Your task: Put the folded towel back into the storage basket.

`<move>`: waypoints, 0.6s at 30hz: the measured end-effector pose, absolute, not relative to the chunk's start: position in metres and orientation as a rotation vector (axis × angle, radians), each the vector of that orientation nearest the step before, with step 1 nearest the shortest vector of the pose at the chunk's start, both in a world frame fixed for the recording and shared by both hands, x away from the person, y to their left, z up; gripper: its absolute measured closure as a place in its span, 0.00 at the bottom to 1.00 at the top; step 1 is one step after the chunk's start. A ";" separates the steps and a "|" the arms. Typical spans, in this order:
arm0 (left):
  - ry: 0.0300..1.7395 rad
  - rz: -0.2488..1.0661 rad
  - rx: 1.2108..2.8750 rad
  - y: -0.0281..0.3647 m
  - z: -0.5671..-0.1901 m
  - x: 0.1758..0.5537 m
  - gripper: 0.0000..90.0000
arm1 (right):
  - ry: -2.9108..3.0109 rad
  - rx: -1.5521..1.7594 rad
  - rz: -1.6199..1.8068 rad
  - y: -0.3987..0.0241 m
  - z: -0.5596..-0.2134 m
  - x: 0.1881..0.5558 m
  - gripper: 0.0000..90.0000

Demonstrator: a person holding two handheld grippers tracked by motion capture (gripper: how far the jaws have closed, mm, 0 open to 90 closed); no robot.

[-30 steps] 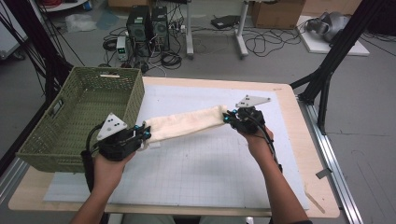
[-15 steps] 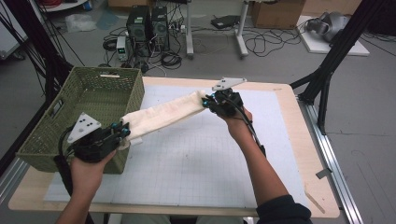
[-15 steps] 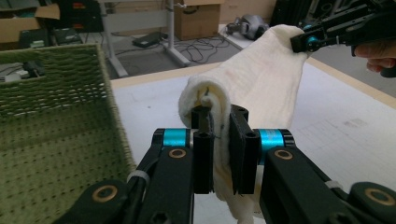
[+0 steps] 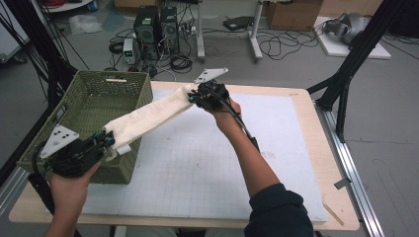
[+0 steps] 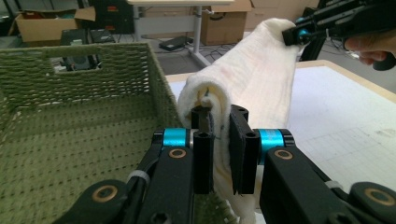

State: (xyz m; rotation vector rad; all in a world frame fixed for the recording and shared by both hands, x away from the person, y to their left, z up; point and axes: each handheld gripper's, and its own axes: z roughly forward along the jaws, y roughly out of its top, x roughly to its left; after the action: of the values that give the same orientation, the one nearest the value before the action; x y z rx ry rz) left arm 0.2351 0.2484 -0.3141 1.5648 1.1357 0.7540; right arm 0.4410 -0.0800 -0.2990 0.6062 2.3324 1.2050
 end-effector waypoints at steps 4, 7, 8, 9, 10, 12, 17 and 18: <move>1.151 0.768 1.547 0.258 -0.314 0.233 0.90 | 2.337 0.577 1.207 -0.063 -0.293 0.447 0.91; 1.169 0.778 1.529 0.266 -0.313 0.231 0.90 | 2.336 0.560 1.222 -0.053 -0.289 0.451 0.91; 1.173 0.780 1.524 0.268 -0.314 0.231 0.90 | 2.341 0.554 1.228 -0.048 -0.288 0.454 0.91; 1.179 0.784 1.520 0.271 -0.314 0.230 0.90 | 2.345 0.547 1.225 -0.044 -0.288 0.455 0.91; 1.184 0.788 1.515 0.273 -0.314 0.230 0.90 | 2.346 0.536 1.223 -0.039 -0.287 0.457 0.91; 1.193 0.794 1.505 0.278 -0.314 0.229 0.90 | 2.349 0.517 1.224 -0.031 -0.286 0.460 0.91; 1.221 0.815 1.486 0.289 -0.315 0.226 0.90 | 2.368 0.489 1.224 -0.009 -0.284 0.470 0.91; 1.226 0.818 1.484 0.291 -0.315 0.226 0.90 | 2.370 0.484 1.228 -0.004 -0.284 0.471 0.91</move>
State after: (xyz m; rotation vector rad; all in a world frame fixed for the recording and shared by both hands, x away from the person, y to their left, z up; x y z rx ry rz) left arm 0.2257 0.2905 -0.3146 1.4844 1.2259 0.8178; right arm 0.4711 -0.0040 -0.2837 0.4840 2.3697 1.2282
